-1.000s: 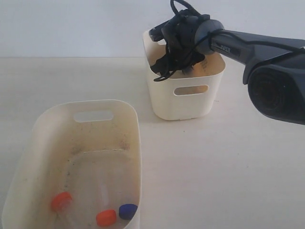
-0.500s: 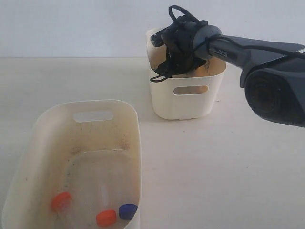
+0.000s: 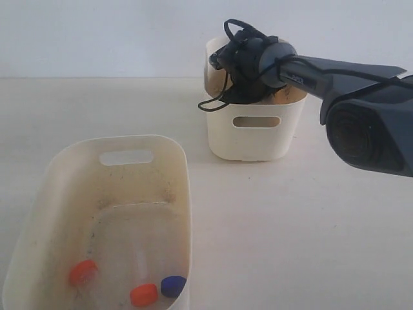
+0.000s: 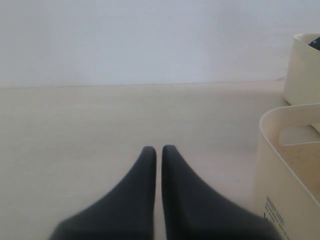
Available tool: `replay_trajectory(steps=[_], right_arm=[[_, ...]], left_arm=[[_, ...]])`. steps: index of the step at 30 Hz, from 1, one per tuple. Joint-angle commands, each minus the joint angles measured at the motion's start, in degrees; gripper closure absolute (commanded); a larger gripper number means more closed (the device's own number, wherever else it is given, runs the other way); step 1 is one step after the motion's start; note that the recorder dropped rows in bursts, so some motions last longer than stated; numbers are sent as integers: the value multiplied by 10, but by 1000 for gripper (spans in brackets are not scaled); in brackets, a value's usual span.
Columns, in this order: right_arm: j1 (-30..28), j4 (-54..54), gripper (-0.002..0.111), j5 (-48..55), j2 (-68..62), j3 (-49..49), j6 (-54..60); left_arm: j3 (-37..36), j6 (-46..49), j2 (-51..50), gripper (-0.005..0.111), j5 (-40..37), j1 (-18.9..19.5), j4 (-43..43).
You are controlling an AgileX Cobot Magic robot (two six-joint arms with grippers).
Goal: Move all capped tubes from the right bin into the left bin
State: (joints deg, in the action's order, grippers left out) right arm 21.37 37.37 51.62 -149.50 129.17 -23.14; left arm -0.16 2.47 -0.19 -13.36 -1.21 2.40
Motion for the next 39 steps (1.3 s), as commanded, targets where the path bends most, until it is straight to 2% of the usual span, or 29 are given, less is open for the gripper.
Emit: replay_trajectory(steps=[1,8,15,22,30,39], right_arm=[[-3,-20,31,32,-38,-5,-1],[-3,-86,31,32,-43,-5,-10],[-3,-85,31,183,-43,-5,-8],[-3,-96,31,183,-41,-5,5],[-3,-220,31,183,-41,-5,44],[-3,-221,32,183,-41,-5,40]], left_arm=[[2,-5,2,102,1,1,-1],[2,-5,2,102,1,1,-1],[2,-5,2,102,1,1,-1],[2,-5,2,102,1,1,-1],[2,-5,2,102,1,1,-1],[2,-5,2,102,1,1,-1]])
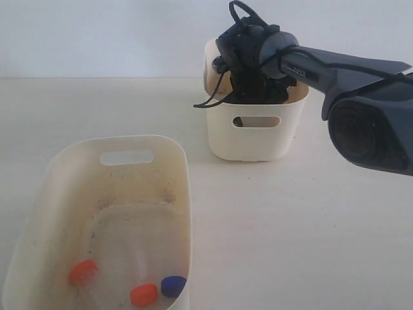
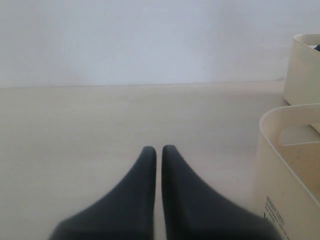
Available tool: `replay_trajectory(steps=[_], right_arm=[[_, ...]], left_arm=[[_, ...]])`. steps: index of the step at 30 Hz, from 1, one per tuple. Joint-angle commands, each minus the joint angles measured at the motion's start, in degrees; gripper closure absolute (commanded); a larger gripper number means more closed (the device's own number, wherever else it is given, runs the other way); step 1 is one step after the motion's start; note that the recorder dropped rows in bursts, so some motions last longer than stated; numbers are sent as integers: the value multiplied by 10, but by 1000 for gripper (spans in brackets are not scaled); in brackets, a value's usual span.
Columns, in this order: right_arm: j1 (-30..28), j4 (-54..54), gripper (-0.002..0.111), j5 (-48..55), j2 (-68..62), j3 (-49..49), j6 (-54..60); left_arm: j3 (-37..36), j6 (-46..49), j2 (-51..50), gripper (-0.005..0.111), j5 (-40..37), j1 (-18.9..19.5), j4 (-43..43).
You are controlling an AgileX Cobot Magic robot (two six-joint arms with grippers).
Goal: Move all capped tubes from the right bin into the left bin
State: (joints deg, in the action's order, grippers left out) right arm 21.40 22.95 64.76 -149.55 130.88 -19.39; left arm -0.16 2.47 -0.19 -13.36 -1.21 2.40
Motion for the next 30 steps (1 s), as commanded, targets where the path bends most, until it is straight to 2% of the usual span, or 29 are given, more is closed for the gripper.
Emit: replay_trajectory(steps=[1,5,7,10,17,24,30], right_arm=[[-3,-77,34,52,-41,-22,-1],[-3,-49,55,52,-41,-22,-2],[-3,-16,61,52,-41,-22,-20],[-3,29,61,52,-41,-22,-71],[-3,38,60,52,-41,-22,-75],[-3,61,3,52,-41,-22,-69],[-3,9,3,52,-43,-22,-63]], left_arm=[[2,-5,2,102,1,1,-1],[2,-5,2,102,1,1,-1],[2,-5,2,102,1,1,-1],[2,-5,2,102,1,1,-1],[2,-5,2,102,1,1,-1],[2,-5,2,102,1,1,-1],[2,-5,2,102,1,1,-1]])
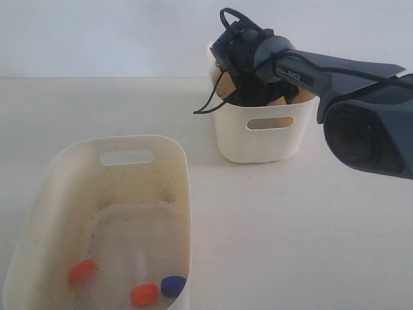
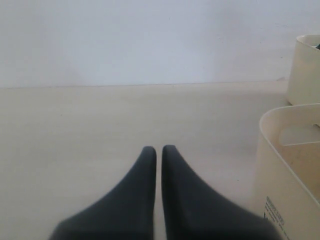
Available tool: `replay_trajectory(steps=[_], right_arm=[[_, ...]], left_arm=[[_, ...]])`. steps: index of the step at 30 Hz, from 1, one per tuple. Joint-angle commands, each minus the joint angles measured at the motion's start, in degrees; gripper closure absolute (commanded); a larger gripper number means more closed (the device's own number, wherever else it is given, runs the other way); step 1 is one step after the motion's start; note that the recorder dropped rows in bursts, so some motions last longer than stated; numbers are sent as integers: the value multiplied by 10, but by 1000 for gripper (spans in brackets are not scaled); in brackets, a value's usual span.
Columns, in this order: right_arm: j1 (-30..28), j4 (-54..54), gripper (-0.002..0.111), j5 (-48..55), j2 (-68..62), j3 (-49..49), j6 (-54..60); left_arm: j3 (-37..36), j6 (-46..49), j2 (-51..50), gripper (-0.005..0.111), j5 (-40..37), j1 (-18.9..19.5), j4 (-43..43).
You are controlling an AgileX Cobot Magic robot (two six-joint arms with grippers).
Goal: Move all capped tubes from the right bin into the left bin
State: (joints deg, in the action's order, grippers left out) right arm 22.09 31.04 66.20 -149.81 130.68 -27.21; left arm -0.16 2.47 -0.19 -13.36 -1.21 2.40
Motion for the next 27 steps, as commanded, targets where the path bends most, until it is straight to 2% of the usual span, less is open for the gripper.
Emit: replay_trajectory(steps=[1,6,12,20,24,27], right_arm=[[-12,-87,3,38,-40,-20,27],[-32,-197,3,38,-40,-20,83],[-38,-222,3,38,-40,-20,154],[-38,-218,3,15,-40,-20,151],[-38,-225,3,0,-40,-20,110],[-38,-236,10,-4,-40,-20,95]], left_arm=[[2,-5,2,102,1,1,-1],[2,-5,2,102,1,1,-1],[2,-5,2,102,1,1,-1],[2,-5,2,102,1,1,-1],[2,-5,2,102,1,1,-1],[2,-5,2,102,1,1,-1]])
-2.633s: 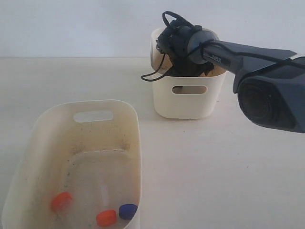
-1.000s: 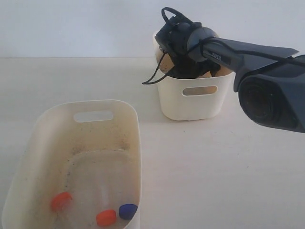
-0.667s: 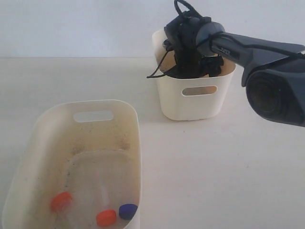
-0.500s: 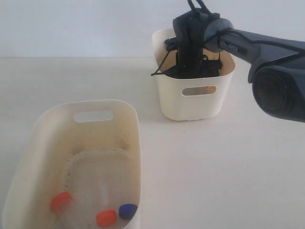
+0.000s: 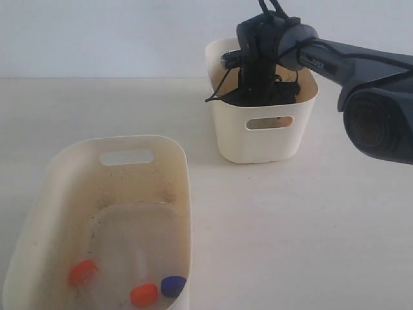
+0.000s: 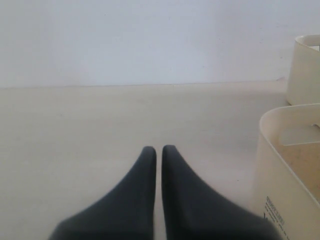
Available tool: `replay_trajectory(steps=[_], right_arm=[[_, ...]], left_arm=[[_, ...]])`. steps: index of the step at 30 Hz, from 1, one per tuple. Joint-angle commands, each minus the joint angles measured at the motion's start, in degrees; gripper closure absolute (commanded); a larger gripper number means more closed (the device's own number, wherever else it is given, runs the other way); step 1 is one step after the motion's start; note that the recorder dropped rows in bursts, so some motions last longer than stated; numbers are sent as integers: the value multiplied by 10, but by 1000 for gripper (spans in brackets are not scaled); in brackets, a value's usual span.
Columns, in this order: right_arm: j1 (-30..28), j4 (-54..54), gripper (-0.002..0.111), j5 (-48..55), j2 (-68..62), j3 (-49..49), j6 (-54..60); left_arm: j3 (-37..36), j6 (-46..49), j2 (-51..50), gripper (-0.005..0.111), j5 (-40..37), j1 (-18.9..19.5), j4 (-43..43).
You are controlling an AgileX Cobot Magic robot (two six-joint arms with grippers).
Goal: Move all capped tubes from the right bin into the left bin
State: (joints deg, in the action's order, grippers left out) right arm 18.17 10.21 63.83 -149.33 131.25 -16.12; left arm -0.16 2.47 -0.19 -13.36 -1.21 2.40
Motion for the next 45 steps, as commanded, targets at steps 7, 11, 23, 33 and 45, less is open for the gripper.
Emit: replay_trajectory(steps=[7,11,23,33,45], right_arm=[[1,-56,100,18,-45,-26,-16],[1,-55,104,-1,-45,-26,-23],[1,-55,104,-13,-45,-26,-10],[1,-55,108,-28,-38,-26,19],[1,-50,109,-13,88,-26,52]], left_arm=[[2,-5,2,102,1,1,-1],[2,-5,2,102,1,1,-1],[2,-5,2,102,1,1,-1],[2,-5,2,102,1,1,-1],[2,-5,2,102,1,1,-1]])
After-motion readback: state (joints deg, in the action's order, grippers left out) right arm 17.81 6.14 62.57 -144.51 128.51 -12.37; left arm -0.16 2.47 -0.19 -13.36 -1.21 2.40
